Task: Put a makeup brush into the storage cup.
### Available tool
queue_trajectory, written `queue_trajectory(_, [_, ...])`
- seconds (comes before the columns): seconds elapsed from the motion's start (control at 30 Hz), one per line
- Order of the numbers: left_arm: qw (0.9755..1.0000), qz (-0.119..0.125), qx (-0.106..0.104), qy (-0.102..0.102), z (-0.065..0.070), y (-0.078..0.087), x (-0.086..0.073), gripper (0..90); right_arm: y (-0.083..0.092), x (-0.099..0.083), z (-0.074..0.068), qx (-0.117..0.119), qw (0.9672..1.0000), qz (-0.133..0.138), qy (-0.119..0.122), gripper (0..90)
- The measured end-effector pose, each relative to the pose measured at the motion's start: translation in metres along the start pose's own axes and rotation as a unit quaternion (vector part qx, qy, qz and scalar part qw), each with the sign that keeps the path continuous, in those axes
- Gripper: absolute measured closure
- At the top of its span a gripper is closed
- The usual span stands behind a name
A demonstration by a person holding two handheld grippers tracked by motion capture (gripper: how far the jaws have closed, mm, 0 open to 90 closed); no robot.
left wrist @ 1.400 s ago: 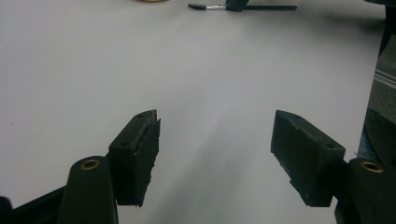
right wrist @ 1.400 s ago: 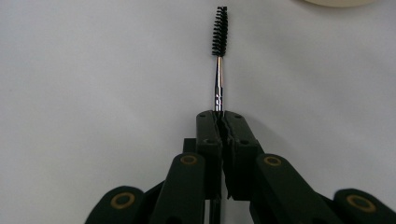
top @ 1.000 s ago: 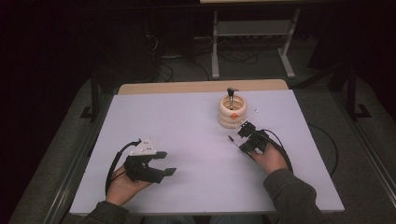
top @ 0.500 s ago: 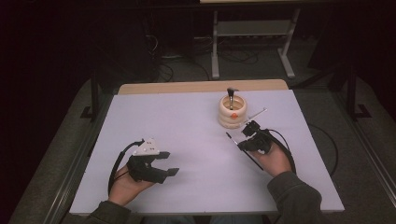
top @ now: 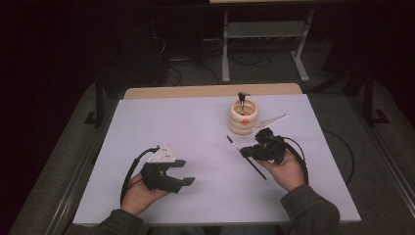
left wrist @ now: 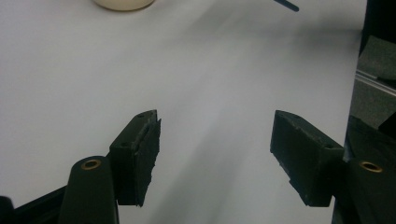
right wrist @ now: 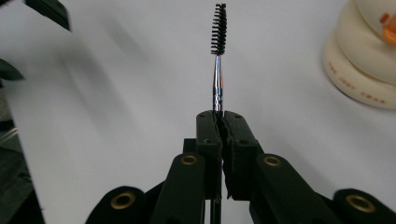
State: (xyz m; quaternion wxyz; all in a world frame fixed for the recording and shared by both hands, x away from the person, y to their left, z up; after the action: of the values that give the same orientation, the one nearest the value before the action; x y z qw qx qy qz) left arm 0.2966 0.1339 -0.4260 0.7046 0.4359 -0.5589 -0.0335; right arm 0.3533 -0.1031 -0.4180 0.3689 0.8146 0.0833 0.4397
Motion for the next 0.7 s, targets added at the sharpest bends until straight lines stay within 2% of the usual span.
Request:
queue_trajectory(0.13, [1.0, 0.004, -0.008, 0.0, 0.004, -0.003, 0.004, 32.6, 0.002, 0.005, -0.009, 0.013, 0.9996, 0.021, 0.016, 85.1])
queue_trajectory(0.23, [0.9997, 0.01, -0.021, 0.0, 0.01, -0.007, 0.009, 33.1, 0.004, 0.01, -0.021, 0.032, 0.9983, 0.039, 0.03, 85.1])
queue_trajectory(0.33, [0.9994, 0.013, -0.032, 0.003, 0.014, -0.01, 0.013, 33.1, 0.003, 0.013, -0.028, 0.038, 0.9974, 0.045, 0.041, 85.1])
queue_trajectory(0.37, [0.9989, 0.017, -0.043, 0.005, 0.019, -0.013, 0.016, 33.1, 0.002, 0.015, -0.031, 0.041, 0.997, 0.047, 0.046, 85.1])
queue_trajectory(0.4, [0.9986, 0.019, -0.048, 0.006, 0.021, -0.014, 0.019, 33.6, 0.0, 0.019, -0.038, 0.045, 0.9955, 0.057, 0.06, 85.1])
queue_trajectory(0.53, [0.9974, 0.028, -0.065, 0.014, 0.03, -0.019, 0.027, 34.7, -0.001, 0.027, -0.054, 0.059, 0.9929, 0.074, 0.072, 85.1])
queue_trajectory(0.7, [0.9955, 0.039, -0.082, 0.026, 0.035, -0.024, 0.034, 37.6, -0.002, 0.035, -0.066, 0.072, 0.9895, 0.091, 0.085, 85.1])
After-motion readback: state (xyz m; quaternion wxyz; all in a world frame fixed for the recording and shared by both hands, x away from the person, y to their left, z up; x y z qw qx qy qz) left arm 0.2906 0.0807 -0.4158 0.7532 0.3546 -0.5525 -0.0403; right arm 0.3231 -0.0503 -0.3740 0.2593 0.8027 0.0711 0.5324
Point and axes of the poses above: each handheld gripper's, and its own axes: y roughly backward along the jaws, x roughly out of its top, z roughly to its right, the point moved 7 cm from there along -y, roughly forward along the jaws, and after that the axes turned 9 degrees about x, right-handed, at the moved point
